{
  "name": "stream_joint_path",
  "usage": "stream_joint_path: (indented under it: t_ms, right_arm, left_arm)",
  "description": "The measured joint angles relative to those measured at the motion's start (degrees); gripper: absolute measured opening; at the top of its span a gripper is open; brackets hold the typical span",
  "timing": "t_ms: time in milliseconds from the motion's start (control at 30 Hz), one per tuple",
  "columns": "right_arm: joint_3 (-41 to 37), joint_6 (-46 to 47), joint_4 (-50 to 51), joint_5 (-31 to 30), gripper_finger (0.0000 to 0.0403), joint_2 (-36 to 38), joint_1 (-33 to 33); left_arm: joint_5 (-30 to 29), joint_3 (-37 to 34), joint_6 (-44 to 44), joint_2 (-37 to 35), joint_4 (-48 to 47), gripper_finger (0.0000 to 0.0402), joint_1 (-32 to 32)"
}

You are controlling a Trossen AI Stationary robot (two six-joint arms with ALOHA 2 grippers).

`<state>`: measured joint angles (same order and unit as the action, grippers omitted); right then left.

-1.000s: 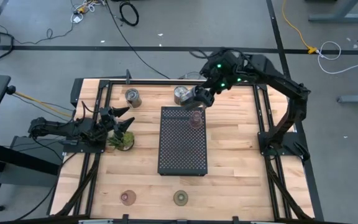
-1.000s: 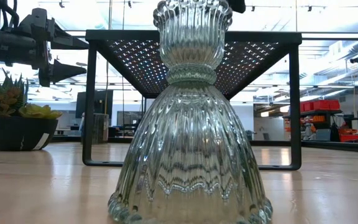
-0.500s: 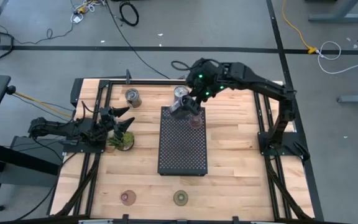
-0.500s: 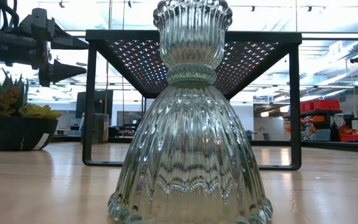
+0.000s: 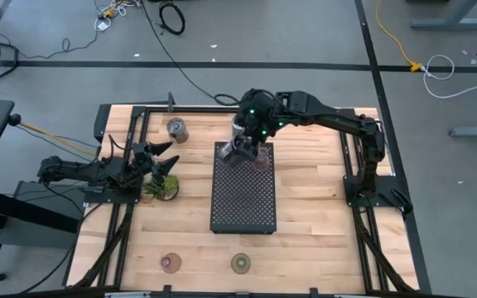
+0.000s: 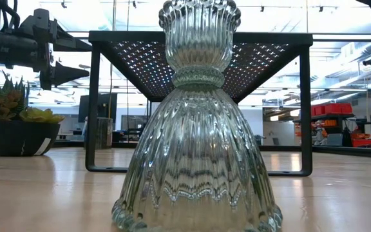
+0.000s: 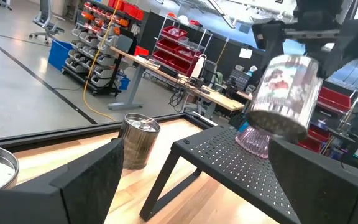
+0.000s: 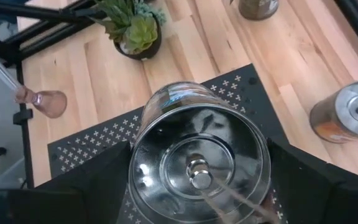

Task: Pick & Place candle stick holders
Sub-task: Put the right silver scented candle on the shelf

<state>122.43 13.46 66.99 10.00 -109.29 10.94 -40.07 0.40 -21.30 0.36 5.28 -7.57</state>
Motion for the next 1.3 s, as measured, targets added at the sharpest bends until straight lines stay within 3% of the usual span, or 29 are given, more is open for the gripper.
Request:
stream_joint_path:
  t_ms: [500, 833, 1300]
  right_arm:
    - [-0.5, -2.6, 1.2, -4.4, 0.0325, -1.0, -0.1]
    - [-5.3, -2.5, -0.1, -4.6, 0.0331, -1.0, -0.1]
    - [-5.5, -3.4, -1.6, -4.6, 0.0351, -1.0, -0.1]
  left_arm:
    - [0.0, 0.0, 0.0, 0.0, -0.1, 0.0399, 0.0]
    - [0.0, 0.0, 0.0, 0.0, -0.1, 0.0399, 0.0]
    - [0.0, 0.0, 0.0, 0.0, -0.1, 0.0399, 0.0]
